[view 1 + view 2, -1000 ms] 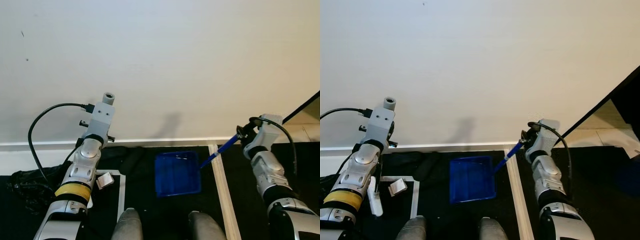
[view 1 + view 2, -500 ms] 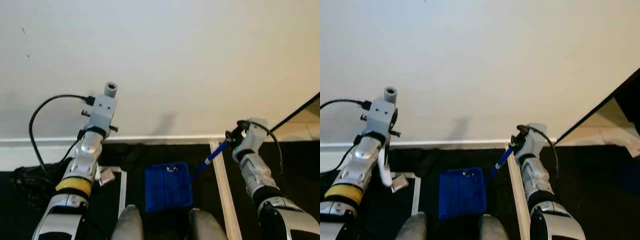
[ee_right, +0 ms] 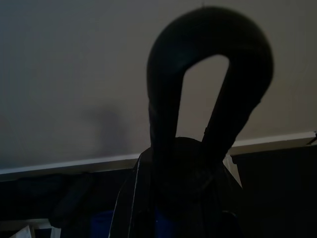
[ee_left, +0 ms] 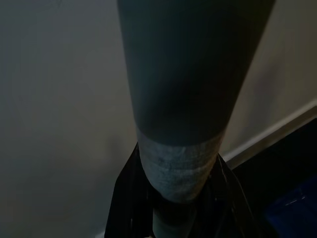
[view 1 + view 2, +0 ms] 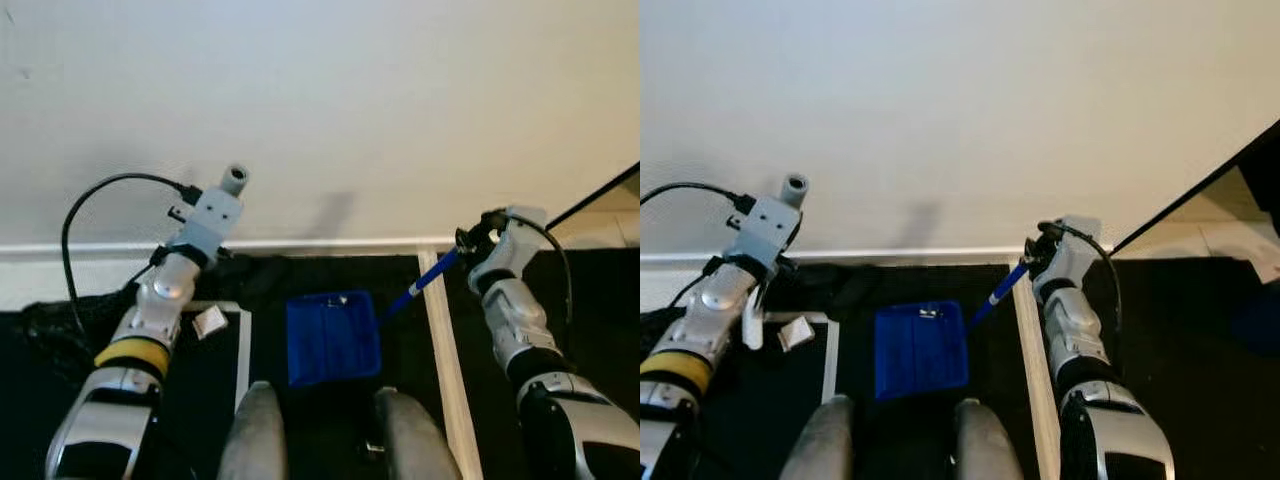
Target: Sweep floor
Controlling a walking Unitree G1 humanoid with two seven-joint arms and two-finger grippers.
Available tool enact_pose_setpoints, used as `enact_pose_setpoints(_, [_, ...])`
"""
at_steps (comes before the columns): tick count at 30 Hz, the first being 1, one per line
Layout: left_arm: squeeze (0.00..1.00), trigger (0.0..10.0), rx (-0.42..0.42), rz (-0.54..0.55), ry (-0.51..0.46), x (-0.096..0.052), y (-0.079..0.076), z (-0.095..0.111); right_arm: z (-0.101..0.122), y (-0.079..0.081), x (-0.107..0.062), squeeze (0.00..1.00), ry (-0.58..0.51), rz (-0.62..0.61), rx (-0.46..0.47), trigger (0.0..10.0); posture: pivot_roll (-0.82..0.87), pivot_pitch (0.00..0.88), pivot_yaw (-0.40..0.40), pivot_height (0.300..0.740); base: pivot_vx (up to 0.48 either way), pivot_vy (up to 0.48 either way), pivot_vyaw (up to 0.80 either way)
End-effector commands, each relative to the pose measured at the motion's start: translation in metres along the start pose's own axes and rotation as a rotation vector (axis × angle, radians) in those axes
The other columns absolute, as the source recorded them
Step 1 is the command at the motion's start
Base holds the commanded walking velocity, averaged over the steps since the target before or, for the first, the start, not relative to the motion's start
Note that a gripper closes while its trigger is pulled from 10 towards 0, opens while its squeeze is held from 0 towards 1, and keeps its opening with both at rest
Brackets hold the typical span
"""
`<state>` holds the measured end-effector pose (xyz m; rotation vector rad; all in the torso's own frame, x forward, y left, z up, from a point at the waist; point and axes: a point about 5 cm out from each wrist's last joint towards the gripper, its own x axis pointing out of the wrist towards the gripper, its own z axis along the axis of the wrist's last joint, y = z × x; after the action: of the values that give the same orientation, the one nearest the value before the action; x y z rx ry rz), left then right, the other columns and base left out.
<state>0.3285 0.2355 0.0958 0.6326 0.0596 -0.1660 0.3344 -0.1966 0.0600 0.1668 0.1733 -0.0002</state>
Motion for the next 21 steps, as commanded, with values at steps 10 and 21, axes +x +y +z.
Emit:
enact_pose_setpoints(10, [0.00,10.0,0.029,0.024,-0.030,0.004,0.007,0.004,0.027,0.040,0.016,0.00,-0.046,0.109,-0.126,10.0,0.00,0.257,-0.178,0.740,0.000,0.000,0.00])
enact_pose_setpoints(21, [0.00,10.0,-0.068,0.039,-0.075,0.005,-0.012,0.009,0.064,0.065,0.009,0.00,-0.255,0.136,-0.077,10.0,-0.01,0.257,-0.177,0.740,0.000,0.000,0.00])
